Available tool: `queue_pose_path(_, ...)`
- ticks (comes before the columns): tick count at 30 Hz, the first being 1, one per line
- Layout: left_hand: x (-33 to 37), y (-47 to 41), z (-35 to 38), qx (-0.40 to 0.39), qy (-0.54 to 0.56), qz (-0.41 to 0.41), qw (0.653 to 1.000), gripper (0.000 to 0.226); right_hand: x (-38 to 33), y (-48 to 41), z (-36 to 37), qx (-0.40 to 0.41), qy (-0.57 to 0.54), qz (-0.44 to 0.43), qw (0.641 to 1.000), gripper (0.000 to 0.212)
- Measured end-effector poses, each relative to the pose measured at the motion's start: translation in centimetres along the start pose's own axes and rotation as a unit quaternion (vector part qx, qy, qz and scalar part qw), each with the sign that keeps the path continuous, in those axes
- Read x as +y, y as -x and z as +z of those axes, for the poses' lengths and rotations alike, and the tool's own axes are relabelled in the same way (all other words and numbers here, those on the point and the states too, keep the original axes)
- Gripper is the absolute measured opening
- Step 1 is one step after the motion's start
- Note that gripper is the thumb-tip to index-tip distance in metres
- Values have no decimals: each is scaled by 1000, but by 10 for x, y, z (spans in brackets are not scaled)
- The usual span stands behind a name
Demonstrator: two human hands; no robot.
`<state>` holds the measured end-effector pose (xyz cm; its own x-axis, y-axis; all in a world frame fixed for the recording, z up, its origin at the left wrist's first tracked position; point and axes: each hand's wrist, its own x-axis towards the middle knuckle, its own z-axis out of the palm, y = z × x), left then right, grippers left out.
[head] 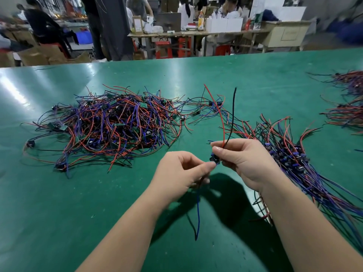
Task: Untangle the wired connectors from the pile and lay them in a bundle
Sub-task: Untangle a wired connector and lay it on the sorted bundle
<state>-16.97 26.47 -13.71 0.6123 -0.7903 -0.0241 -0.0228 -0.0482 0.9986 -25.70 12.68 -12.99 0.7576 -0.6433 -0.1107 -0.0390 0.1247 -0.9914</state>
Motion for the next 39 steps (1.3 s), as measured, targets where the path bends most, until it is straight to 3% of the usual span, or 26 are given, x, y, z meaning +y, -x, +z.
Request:
queue_pose_path(3,0,-1,1,-6,39,-57,998,31,0,2,3,-13,9,-16,1000,15)
queue_pose_path(8,0,-1,5,12,140,-88,986,9,3,0,11,-5,-55,14,998,22)
queue_pose_path(12,0,-5,4,25,183,-123,975,8,5,-5,13,-1,-113,51,992,7)
queue_pose_path(22,-4,4,11,-118,-6,-132,984,19,-13,-14,-31,142,-167,2,976,4)
queue_pose_path(25,-4,6,11,-132,-57,-127,981,19,-14,-12,-36,150,-201,-10,968,10)
queue_pose_path(29,-2,6,8,-134,-98,-111,980,15,-15,-11,-38,180,-162,-42,969,14)
queue_pose_path(31,0,7,6,-145,-69,-122,980,18,-14,-12,-37,179,-151,-53,971,17)
queue_pose_path(34,5,7,1,-190,98,-174,961,43,-14,-16,-32,125,-179,-30,975,32)
queue_pose_path(36,9,5,-5,-203,180,-162,949,37,-12,-18,-28,94,-178,14,979,35)
queue_pose_path(39,13,2,-9,-169,280,-129,936,22,-4,-15,-22,62,-75,29,995,13)
